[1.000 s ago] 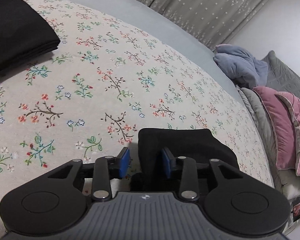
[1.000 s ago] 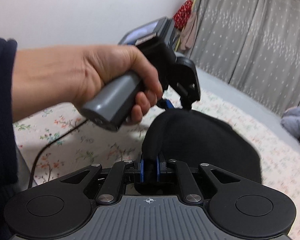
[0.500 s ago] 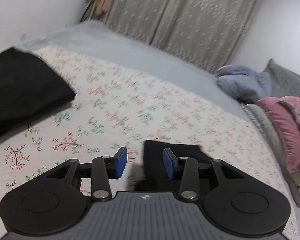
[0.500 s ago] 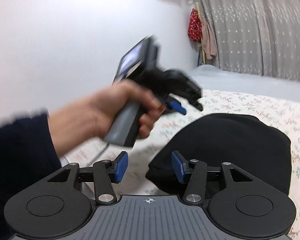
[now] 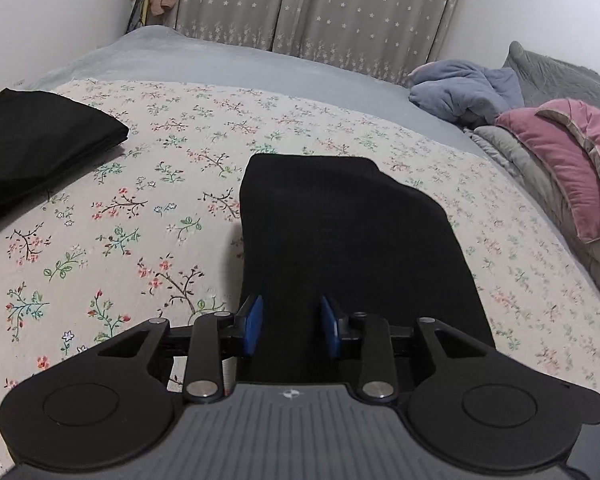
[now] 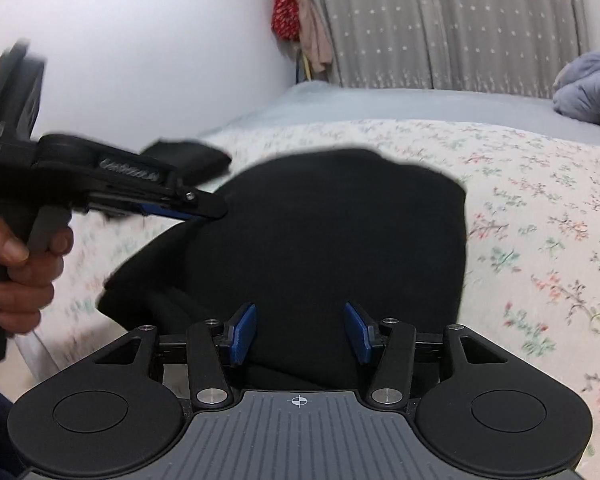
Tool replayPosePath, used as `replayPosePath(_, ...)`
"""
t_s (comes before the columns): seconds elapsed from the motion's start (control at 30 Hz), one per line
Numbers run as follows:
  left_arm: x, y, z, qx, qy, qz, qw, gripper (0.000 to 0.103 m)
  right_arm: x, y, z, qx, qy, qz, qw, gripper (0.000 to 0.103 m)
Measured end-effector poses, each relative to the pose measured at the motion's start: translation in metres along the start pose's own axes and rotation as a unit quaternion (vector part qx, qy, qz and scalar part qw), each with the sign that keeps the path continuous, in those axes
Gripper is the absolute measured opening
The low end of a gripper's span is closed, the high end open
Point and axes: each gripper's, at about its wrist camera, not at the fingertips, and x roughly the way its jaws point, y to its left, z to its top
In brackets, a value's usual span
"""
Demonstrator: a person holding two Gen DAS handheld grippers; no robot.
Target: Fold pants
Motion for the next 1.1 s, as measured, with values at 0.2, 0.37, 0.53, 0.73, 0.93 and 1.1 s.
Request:
replayPosePath(0.2, 0.004, -0.003, 0.000, 0.009, -0.005, 0.007, 0.9999, 0.037, 0.012, 0.019, -0.017, -0.043, 0.003, -0.034, 0.999, 0.051)
replayPosePath(0.37, -0.002, -0.002, -0.003, 0.002, -0.005, 0.001, 1.0000, 0.038, 0.009, -0.011, 0.013, -0.002, 0.021, 0.023, 1.000, 0.049)
replayPosePath(0.53, 0.000, -0.002, -0.002, -0.001, -0.003, 0.004, 1.0000, 0.040, 0.007, -0.057, 0.077, 0.083, -0.046, 0.065, 0.993, 0.051)
replayPosePath(0.73, 0.004, -0.006, -0.002, 0.010, -0.010, 0.017, 0.9998, 0.040, 0.111, -0.087, 0.114, 0.114, 0.064, 0.032, 0.991, 0.049)
replayPosePath(0.93, 0.005, -0.005, 0.001, 0.005, -0.004, 0.013, 0.9999, 0.040, 0.135, -0.090, 0.094, 0.132, 0.068, 0.033, 0.988, 0.049)
replayPosePath(1.1, 0.001, -0.003, 0.000, 0.005, -0.008, 0.012, 0.9999, 0.051, 0.122, -0.095, 0.093, 0.131, 0.052, 0.045, 0.989, 0.050)
